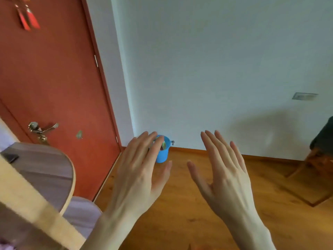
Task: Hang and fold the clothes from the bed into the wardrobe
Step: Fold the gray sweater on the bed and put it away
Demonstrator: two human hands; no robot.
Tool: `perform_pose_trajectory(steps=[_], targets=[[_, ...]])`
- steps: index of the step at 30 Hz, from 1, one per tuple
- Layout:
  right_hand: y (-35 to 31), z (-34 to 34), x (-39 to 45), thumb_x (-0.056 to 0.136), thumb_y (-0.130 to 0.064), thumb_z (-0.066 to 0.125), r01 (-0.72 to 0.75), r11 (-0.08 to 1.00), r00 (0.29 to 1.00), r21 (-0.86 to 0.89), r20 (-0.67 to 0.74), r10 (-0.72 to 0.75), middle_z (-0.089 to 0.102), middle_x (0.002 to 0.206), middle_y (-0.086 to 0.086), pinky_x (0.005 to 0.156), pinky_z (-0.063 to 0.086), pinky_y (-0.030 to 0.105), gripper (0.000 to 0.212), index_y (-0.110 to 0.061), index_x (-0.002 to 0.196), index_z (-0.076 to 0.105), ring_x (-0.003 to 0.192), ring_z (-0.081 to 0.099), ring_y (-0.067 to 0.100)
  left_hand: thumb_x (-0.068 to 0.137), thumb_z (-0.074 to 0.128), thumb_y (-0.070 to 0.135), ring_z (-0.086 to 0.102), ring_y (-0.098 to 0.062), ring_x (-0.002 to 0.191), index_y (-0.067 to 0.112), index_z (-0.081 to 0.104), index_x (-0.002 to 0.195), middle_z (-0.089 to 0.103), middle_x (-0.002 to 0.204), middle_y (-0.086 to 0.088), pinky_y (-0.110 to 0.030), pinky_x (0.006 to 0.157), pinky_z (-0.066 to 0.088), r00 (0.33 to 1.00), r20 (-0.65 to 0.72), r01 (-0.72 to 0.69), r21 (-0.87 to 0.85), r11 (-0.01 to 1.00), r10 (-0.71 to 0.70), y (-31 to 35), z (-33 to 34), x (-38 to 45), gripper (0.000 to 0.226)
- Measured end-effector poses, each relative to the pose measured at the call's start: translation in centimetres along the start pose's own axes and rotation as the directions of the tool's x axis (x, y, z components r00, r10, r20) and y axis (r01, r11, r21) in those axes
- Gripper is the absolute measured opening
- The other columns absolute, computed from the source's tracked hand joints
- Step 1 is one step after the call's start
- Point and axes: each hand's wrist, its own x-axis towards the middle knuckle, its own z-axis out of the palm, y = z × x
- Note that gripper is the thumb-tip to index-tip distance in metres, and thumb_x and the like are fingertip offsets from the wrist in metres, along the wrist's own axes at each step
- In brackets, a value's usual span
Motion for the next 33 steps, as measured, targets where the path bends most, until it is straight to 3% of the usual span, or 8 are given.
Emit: perform_pose_trajectory(steps=[7, 16, 20, 24, 33], targets=[[8.1, 2.6, 5.6, 0.102, -0.058, 0.051, -0.134, 0.989, 0.988, -0.055, -0.087, 0.129, 0.047, 0.159, 0.001, 0.128, 0.023, 0.042, 0.069, -0.013, 0.154, 0.047, 0.155, 0.031, 0.016, 0.109, 0.038, 0.051, 0.043, -0.024, 0.15, 0.01, 0.054, 0.15, 0.053, 0.155, -0.007, -0.051, 0.119, 0.041, 0.994, 0.018, -0.104, -0.038, 0.994, 0.105, 0.6, 7.4, 9.6, 0.06], [16.6, 3.1, 8.3, 0.102, -0.064, 0.047, -0.285, 0.937, 0.957, -0.202, -0.114, 0.266, 0.042, 0.162, 0.001, 0.129, 0.016, 0.039, 0.073, -0.017, 0.157, 0.042, 0.156, 0.028, 0.016, 0.107, 0.043, 0.05, 0.045, -0.023, 0.148, 0.012, 0.052, 0.149, 0.054, 0.154, -0.007, -0.05, 0.118, 0.044, 0.977, 0.023, -0.205, -0.133, 0.97, 0.21, 2.6, 15.8, 17.8, 0.058], [19.8, 2.9, 9.3, 0.102, -0.066, 0.045, -0.35, 0.898, 0.934, -0.265, -0.175, 0.313, 0.045, 0.16, 0.003, 0.127, 0.023, 0.045, 0.074, -0.016, 0.156, 0.044, 0.154, 0.033, 0.02, 0.108, 0.04, 0.052, 0.044, -0.022, 0.148, 0.012, 0.052, 0.15, 0.054, 0.154, -0.006, -0.049, 0.118, 0.043, 0.965, 0.02, -0.251, -0.215, 0.944, 0.261, 4.3, 20.0, 21.3, 0.059], [23.4, 3.3, 10.5, 0.101, -0.067, 0.045, -0.42, 0.843, 0.905, -0.336, -0.224, 0.361, 0.046, 0.16, 0.003, 0.126, 0.026, 0.049, 0.074, -0.017, 0.155, 0.046, 0.153, 0.035, 0.022, 0.109, 0.035, 0.053, 0.043, -0.02, 0.149, 0.013, 0.053, 0.15, 0.053, 0.155, -0.004, -0.043, 0.121, 0.038, 0.953, 0.02, -0.282, -0.301, 0.911, 0.301, 6.0, 25.1, 24.9, 0.06], [32.7, 6.1, 15.4, 0.1, -0.069, 0.044, -0.624, 0.623, 0.781, -0.471, -0.374, 0.5, 0.045, 0.16, 0.0, 0.126, 0.026, 0.049, 0.073, -0.019, 0.154, 0.047, 0.152, 0.035, 0.02, 0.107, 0.036, 0.06, 0.049, -0.024, 0.144, 0.016, 0.055, 0.148, 0.057, 0.153, -0.005, -0.05, 0.113, 0.048, 0.877, -0.019, -0.419, -0.522, 0.743, 0.481, 8.6, 39.9, 35.7, 0.063]])
